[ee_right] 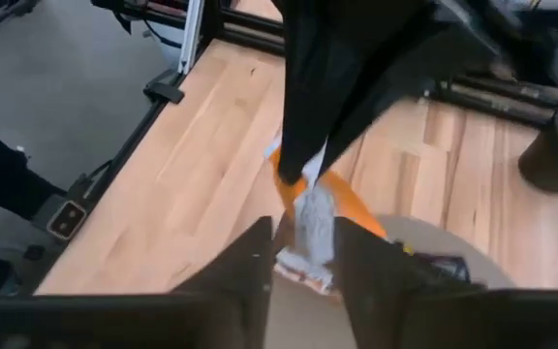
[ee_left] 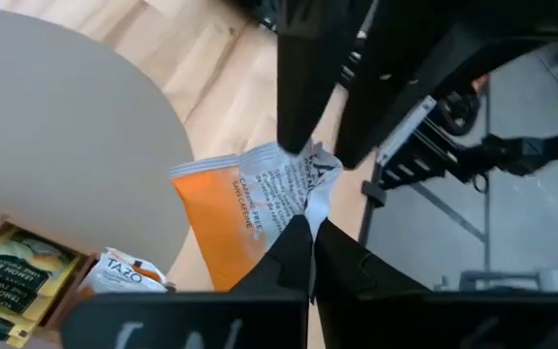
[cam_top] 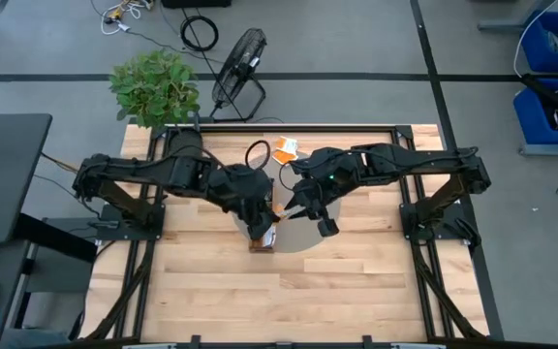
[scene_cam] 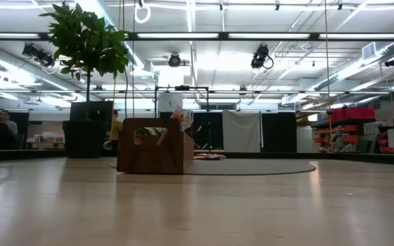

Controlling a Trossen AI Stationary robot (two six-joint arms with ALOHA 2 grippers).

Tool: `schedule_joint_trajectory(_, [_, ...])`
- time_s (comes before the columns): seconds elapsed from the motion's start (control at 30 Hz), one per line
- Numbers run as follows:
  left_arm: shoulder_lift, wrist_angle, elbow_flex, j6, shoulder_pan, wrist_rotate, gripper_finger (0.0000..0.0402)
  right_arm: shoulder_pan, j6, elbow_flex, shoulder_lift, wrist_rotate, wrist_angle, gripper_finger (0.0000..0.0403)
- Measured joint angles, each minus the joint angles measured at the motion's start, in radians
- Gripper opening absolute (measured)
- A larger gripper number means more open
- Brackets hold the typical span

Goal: Pick & Place Tea
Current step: Put the white tea bag into the bottom section of the wooden organizer

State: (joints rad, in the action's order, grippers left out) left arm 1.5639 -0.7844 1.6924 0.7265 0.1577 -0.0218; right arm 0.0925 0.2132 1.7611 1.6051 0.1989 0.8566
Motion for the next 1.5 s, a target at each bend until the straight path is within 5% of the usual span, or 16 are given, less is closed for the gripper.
schedule_joint_trajectory(0.13, [0.000, -0.019, 0.000, 0.066, 0.054, 0.135, 0.0003, -0.005, -0.034, 0.000, -0.022, -0.001, 0.065, 0.0163])
schedule_joint_trajectory(0.27, [0.000, -0.075, 0.000, 0.203, 0.141, 0.395, 0.0003, -0.010, -0.076, 0.000, -0.048, -0.058, 0.158, 0.0197])
schedule_joint_trajectory(0.37, [-0.001, -0.078, -0.046, 0.364, 0.200, 0.578, 0.0002, -0.011, -0.078, 0.000, -0.065, -0.107, 0.207, 0.0204])
schedule_joint_trajectory(0.53, [0.000, -0.020, -0.190, 0.668, 0.267, 0.721, 0.0002, -0.018, -0.073, 0.000, -0.080, -0.121, 0.211, 0.0196])
schedule_joint_trajectory(0.87, [0.001, 0.519, -0.574, 0.798, 0.301, 0.800, 0.0002, -0.027, -0.055, 0.000, -0.082, -0.101, 0.199, 0.0175])
schedule_joint_trajectory(1.5, [0.009, 0.684, -0.817, 0.763, 0.283, 0.746, 0.0002, -0.027, -0.122, 0.000, -0.082, -0.068, 0.110, 0.0174])
